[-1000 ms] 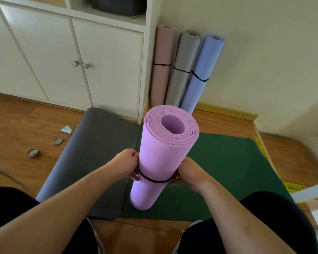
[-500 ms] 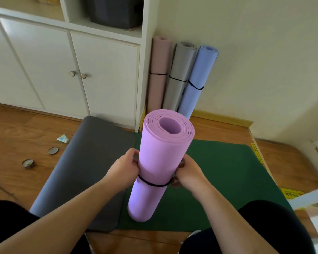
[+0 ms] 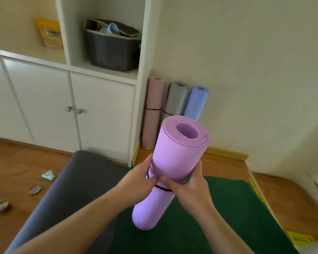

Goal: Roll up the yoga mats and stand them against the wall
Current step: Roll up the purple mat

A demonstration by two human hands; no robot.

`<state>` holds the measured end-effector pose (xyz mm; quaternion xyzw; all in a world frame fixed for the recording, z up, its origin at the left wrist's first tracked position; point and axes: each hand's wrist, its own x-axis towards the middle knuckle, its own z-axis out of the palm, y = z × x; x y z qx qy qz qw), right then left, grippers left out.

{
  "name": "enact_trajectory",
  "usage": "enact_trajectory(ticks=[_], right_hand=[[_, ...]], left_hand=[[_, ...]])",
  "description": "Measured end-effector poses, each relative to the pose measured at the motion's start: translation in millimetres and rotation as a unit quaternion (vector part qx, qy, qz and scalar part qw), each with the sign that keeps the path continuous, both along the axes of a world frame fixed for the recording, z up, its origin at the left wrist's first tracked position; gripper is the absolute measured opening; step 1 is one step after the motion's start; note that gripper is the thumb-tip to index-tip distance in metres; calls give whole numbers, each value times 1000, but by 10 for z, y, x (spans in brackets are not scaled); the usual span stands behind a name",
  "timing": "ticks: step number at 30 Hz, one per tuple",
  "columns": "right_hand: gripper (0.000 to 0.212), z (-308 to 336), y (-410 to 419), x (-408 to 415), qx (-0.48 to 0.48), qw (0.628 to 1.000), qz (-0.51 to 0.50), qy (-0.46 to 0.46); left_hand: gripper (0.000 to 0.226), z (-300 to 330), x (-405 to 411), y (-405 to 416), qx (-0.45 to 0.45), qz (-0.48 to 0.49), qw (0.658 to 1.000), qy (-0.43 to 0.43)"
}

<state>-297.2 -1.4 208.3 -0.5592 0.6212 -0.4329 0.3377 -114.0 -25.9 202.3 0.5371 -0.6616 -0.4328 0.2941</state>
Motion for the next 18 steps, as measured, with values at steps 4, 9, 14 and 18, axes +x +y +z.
enact_trajectory(ticks=[4, 9, 14, 18], right_hand=[[91, 202, -748, 19, -35, 999, -5, 3], [108, 173, -1932, 194, -55, 998, -24, 8], [105, -194, -3103, 323, -31, 999, -14, 15], [98, -538, -3962, 347, -8, 1000, -6, 13]], left_hand=[[65, 243, -74, -692, -27, 17, 998, 57], [72, 228, -97, -1731, 6, 78, 987, 137], [69, -188, -50, -2851, 43, 111, 975, 186], [77, -509, -57, -3571, 49, 139, 969, 197]])
